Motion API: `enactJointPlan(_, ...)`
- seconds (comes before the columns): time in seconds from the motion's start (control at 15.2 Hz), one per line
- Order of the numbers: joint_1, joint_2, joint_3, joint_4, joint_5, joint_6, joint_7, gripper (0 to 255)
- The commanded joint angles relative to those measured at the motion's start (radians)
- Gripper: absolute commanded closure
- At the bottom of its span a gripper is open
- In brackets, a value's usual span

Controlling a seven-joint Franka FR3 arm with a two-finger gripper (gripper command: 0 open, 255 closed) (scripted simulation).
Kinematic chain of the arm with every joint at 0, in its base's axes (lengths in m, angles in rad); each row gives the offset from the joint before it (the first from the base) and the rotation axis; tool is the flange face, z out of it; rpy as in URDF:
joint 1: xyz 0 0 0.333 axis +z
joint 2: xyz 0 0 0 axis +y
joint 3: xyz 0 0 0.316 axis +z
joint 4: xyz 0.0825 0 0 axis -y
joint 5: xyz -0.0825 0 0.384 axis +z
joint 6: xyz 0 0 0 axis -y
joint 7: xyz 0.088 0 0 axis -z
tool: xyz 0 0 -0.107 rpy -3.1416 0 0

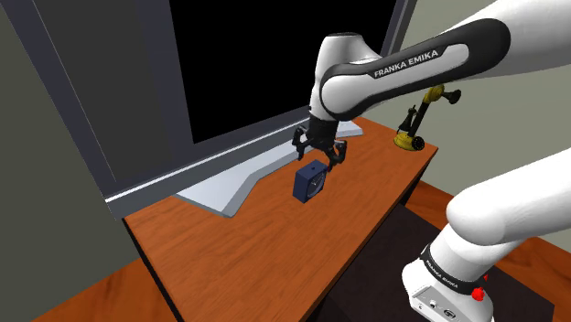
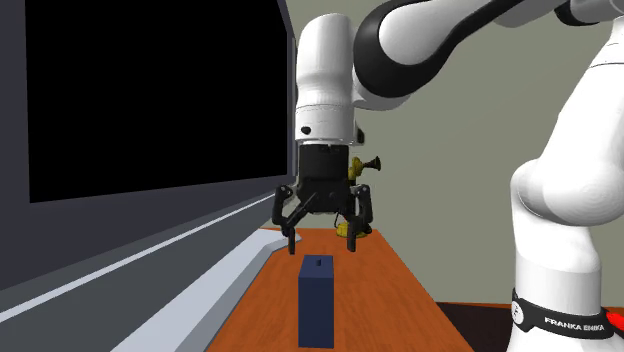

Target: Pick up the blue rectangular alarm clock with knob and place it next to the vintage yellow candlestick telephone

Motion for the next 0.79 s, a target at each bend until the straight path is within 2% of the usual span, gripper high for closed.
enactJointPlan(0.0, -0.024, 0.05, 0.036, 0.008, -0.003, 0.036, 0.082, 0)
enactJointPlan(0.46, -0.04, 0.13, 0.073, -0.042, -0.019, 0.162, 0.102, 0)
enactJointPlan(0.73, -0.04, 0.13, 0.073, -0.042, -0.019, 0.162, 0.102, 0)
